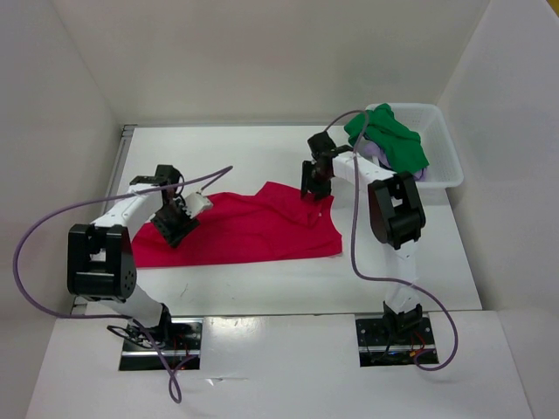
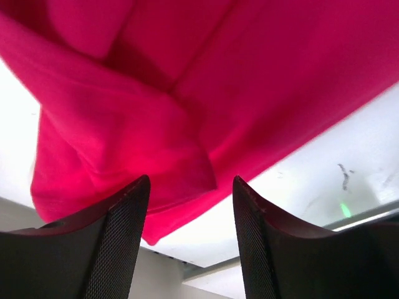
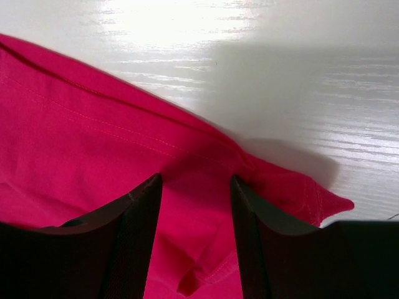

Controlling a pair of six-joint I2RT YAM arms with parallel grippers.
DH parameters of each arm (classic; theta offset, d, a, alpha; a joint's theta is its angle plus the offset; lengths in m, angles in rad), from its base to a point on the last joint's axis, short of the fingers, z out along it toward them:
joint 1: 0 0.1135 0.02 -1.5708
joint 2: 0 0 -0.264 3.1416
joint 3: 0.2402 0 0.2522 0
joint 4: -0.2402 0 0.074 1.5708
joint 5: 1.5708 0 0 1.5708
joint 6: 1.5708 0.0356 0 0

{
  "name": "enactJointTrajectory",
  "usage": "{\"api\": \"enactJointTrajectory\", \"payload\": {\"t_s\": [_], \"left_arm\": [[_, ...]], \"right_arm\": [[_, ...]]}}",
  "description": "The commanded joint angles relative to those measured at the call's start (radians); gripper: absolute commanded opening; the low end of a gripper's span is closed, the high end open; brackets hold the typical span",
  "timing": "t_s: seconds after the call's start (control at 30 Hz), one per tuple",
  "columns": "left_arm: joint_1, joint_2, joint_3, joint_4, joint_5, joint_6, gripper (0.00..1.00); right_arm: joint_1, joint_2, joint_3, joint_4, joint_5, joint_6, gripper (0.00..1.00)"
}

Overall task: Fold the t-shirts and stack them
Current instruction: Fold the other side of the tshirt into a rectangle

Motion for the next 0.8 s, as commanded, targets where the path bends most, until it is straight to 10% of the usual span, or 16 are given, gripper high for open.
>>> {"api": "enactJointTrajectory", "payload": {"t_s": [0.0,0.43,0.6,0.77], "left_arm": [[0.007,0.019,0.006,0.047,-0.075,0.018,0.63],[0.007,0.085,-0.016,0.047,-0.049,-0.013,0.53],[0.007,0.105,-0.026,0.07,-0.058,-0.033,0.16],[0.007,0.114,0.041,0.07,-0.058,-0.104,0.02]], "right_arm": [[-0.007,-0.076,-0.018,0.018,0.023,-0.003,0.53],[-0.036,-0.074,-0.018,0.027,0.022,0.008,0.61],[-0.045,-0.054,0.057,0.009,0.034,0.008,0.61],[-0.045,0.001,0.151,-0.031,0.097,0.008,0.61]]}}
